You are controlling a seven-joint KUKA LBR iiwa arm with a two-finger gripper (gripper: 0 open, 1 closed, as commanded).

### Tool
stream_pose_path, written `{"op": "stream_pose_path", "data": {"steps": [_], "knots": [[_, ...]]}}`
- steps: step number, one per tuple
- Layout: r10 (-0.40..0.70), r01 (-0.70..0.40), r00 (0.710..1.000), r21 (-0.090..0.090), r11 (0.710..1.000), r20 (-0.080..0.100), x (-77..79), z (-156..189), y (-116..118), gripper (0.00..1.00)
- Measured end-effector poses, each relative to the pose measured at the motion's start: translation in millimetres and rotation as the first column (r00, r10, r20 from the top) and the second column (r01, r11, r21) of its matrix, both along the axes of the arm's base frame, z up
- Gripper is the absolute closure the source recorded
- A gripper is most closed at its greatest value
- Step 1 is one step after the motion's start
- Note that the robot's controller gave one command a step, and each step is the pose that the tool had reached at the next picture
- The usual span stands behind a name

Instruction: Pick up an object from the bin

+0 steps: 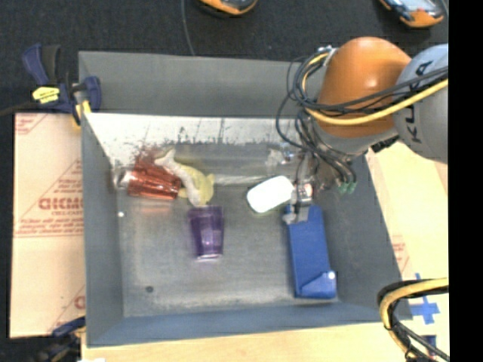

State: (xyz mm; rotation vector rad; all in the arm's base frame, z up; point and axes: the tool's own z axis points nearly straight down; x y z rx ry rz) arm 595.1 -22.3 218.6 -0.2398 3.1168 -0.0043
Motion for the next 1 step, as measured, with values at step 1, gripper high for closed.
{"op": "stream_pose_path", "data": {"steps": [1], "knots": [[-0.078, 0.078, 0.997, 0.001, 0.997, 0.001, 2.8, -33.1, 33.5, 0.0]]}}
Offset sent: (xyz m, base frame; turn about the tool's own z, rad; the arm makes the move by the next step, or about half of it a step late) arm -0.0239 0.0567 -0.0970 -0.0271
